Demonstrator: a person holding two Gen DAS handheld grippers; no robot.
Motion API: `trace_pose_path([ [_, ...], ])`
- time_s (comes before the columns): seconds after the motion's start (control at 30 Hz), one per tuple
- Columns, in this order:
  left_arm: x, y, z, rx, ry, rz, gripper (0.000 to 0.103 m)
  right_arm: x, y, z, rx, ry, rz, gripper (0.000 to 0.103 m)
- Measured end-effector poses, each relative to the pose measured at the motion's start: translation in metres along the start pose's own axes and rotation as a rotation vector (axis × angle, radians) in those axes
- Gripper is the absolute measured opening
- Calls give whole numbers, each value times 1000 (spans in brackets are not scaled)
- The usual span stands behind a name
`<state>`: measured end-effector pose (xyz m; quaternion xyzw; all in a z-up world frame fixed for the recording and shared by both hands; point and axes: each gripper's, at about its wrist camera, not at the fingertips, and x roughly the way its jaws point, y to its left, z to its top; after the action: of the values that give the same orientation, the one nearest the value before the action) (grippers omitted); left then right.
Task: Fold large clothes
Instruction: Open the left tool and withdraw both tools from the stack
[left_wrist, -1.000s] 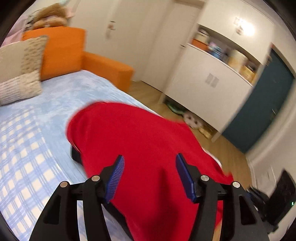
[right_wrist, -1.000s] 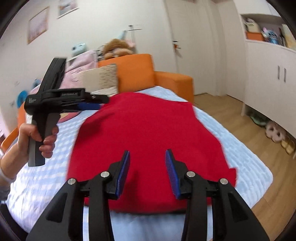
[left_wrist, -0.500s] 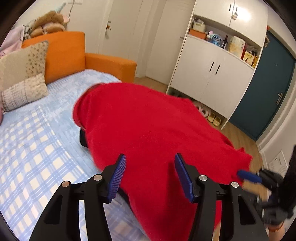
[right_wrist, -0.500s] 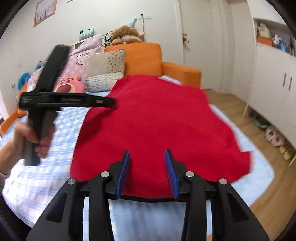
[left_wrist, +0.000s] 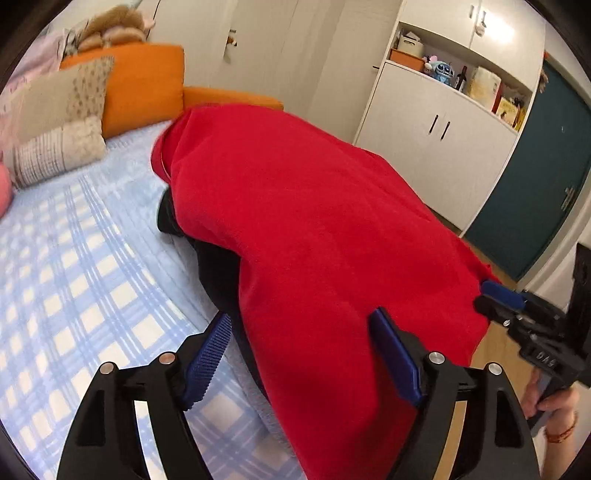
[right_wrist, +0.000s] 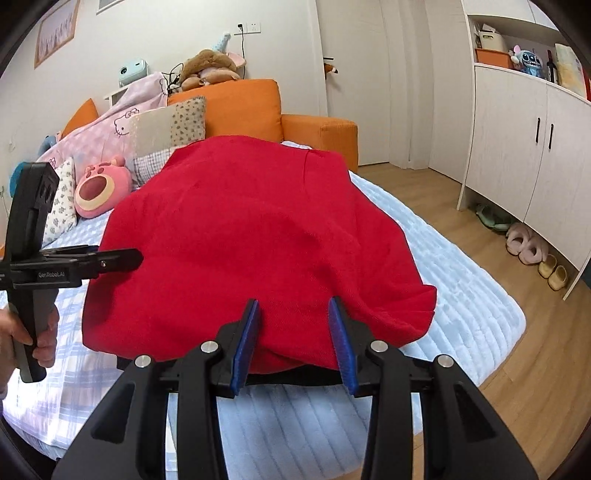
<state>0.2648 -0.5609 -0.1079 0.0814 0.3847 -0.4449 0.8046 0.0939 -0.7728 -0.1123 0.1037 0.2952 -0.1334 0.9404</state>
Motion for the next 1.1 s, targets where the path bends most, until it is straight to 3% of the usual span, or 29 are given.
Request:
trace_pose_path([
  [0.1, -13, -15, 1, 57, -24, 68, 78, -13, 6, 1, -19, -13, -9, 40],
  [0.23, -44, -40, -3, 84, -90, 131, 80, -43, 21, 2, -24, -72, -5, 59],
  [0.37, -74, -67, -13, 100, -162, 203, 93, -70, 37, -5, -32, -138, -43, 79],
  [0.43, -86, -79, -18, 105, -189, 217, 94, -79, 43, -9, -47, -145, -53, 84],
  [0.63, -111, -109, -37, 101, -232, 311, 98, -107, 56, -24, -68, -186, -60, 92],
  [0.87, -119, -139, -78, 62, -323, 433, 98, -128, 49, -55, -60, -278, -15, 92],
  [1.1, -121, -156, -106, 36, -339, 432, 98, -136, 30, -81, -36, -299, -24, 92],
])
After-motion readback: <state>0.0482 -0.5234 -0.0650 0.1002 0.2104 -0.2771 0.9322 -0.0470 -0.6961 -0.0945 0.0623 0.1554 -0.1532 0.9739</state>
